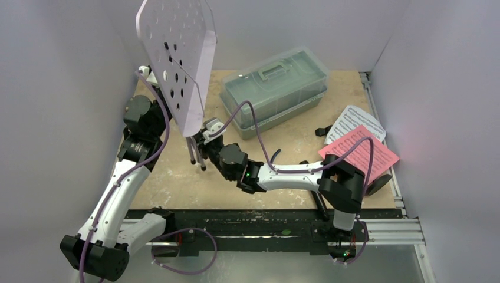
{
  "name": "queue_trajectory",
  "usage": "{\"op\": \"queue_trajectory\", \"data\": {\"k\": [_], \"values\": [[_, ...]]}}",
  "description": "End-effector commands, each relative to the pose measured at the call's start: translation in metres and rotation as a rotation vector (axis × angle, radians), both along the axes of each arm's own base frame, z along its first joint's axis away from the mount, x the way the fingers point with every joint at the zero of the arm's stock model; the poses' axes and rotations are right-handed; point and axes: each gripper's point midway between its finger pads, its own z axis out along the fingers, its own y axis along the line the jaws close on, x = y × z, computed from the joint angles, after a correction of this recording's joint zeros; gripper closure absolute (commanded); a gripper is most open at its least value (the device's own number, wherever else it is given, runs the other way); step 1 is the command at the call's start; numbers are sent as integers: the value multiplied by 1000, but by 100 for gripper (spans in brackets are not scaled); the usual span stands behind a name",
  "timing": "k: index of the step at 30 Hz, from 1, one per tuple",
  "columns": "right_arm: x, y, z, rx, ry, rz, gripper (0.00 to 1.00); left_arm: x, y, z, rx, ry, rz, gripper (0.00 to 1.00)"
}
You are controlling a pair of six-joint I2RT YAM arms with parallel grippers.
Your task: Set up the instrument practice props
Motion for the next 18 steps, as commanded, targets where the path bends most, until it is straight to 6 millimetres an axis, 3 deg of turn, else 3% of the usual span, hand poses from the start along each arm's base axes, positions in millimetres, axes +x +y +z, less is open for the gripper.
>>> {"op": "queue_trajectory", "data": {"k": [1,8,18], "values": [[-7,-5,-85,-243,53,-25,100,-119,37,216,-225,-746,19,100],[-5,-15,-112,-296,73,-66,100,-143,44,226,-235,-811,22,100],[-10,-29,-138,-328,112,-74,100,-152,53,223,-250,-829,56,100]]}}
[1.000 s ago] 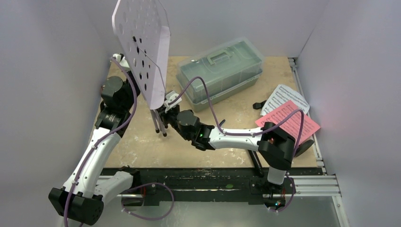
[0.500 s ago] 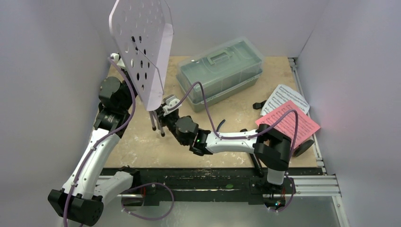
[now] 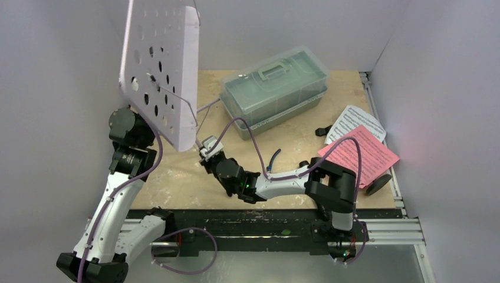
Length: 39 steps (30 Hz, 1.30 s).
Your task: Set up the instrument practice props
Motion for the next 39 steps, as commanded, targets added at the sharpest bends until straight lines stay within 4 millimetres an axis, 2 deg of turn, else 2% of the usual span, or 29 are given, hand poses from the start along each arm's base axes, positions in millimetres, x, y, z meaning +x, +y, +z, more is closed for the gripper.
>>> {"op": "queue_trajectory", "data": {"k": [1,5,8,12,15,16,17,19,21,23,26,30,33,34,39], "values": [[1,-22,-74,-222,77,-35,100,-129,34,187,-251,-680,-28,100],[-10,-19,-65,-194,69,16,100,-130,35,187,-252,-679,-27,100],[-15,-14,-52,-159,63,50,100,-123,35,177,-252,-650,-19,100],[-19,-11,-20,-98,62,78,100,-106,34,158,-251,-585,-4,100],[-36,13,8,-58,88,216,100,-95,39,150,-271,-524,31,100],[-46,28,26,-35,96,291,100,-93,39,150,-269,-506,36,100],[-56,38,34,-22,116,362,95,-90,38,150,-257,-486,39,100],[-72,51,47,1,153,461,69,-84,36,148,-234,-441,42,100],[-85,54,53,27,207,525,47,-80,36,143,-223,-405,50,100],[-83,47,59,25,221,508,29,-76,35,134,-206,-378,57,100],[-70,31,66,2,242,447,20,-73,34,120,-209,-346,53,100],[-45,-2,56,26,310,370,19,-68,27,105,-204,-333,23,100],[-21,-33,38,41,339,280,19,-67,19,98,-200,-345,-17,100],[-14,-43,27,30,348,254,19,-67,16,95,-197,-346,-33,100],[23,-71,-7,-23,389,145,23,-71,5,84,-194,-373,-103,100]]}}
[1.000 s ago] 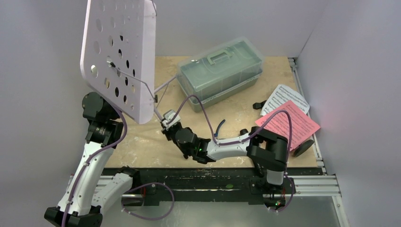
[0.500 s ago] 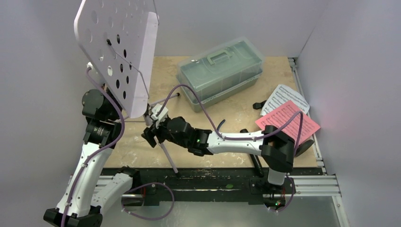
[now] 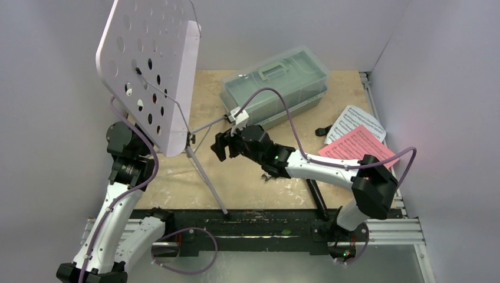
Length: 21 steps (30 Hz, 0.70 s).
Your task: Set up the instrument practice props
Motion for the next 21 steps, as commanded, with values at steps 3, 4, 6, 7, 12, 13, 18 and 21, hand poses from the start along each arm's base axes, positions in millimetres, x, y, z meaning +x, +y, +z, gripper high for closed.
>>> {"op": "queue_trajectory", "data": {"k": [3,4,6,7,12,13,18,21], "values": [[35,-20,-31,-44,49,-98,31,-49,-16,70,-62,-333,-155,100],[41,-22,-35,-57,49,-120,34,-49,-18,68,-51,-339,-163,100],[53,-28,-45,-88,68,-173,43,-46,-22,64,-27,-343,-175,100],[59,-33,-50,-99,78,-202,46,-43,-25,62,-19,-339,-182,100],[89,-56,-75,-137,104,-334,50,-36,-29,61,-19,-329,-196,100],[96,-58,-77,-140,101,-350,50,-35,-28,63,-24,-330,-191,100],[133,-62,-77,-161,45,-415,50,-29,-25,58,-40,-312,-172,100],[157,-61,-75,-164,4,-448,50,-26,-19,53,-63,-296,-139,100]]}}
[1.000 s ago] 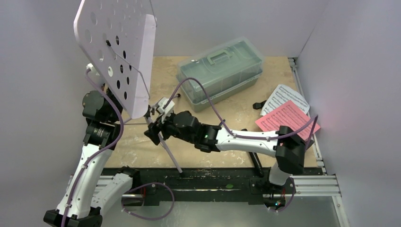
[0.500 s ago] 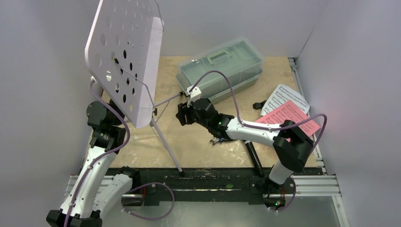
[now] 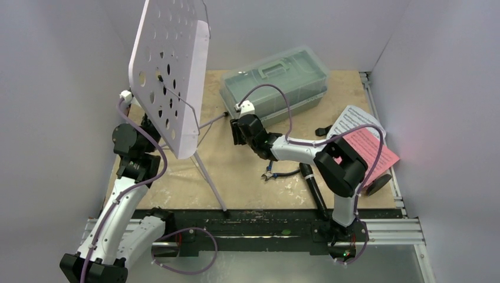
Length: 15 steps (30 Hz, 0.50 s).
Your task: Set up the instrument practice props
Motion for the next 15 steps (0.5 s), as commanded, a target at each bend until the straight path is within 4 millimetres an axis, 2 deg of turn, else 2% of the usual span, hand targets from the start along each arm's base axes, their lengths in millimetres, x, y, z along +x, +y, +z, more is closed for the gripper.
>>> {"op": "queue_trajectory", "data": {"k": [1,7,11,13,15], "values": [[53,6,44,45,-155,-77,49,-23,12,47,-109,-159,12,100],[102,8,52,24,-213,-99,46,-13,14,32,-93,-104,45,100],[129,-7,57,-13,-235,-150,39,-9,17,25,-88,-83,64,100],[136,-9,57,-24,-222,-125,34,-8,16,25,-82,-81,63,100],[127,3,62,-27,-202,-20,27,-10,14,30,-77,-88,53,100]]}}
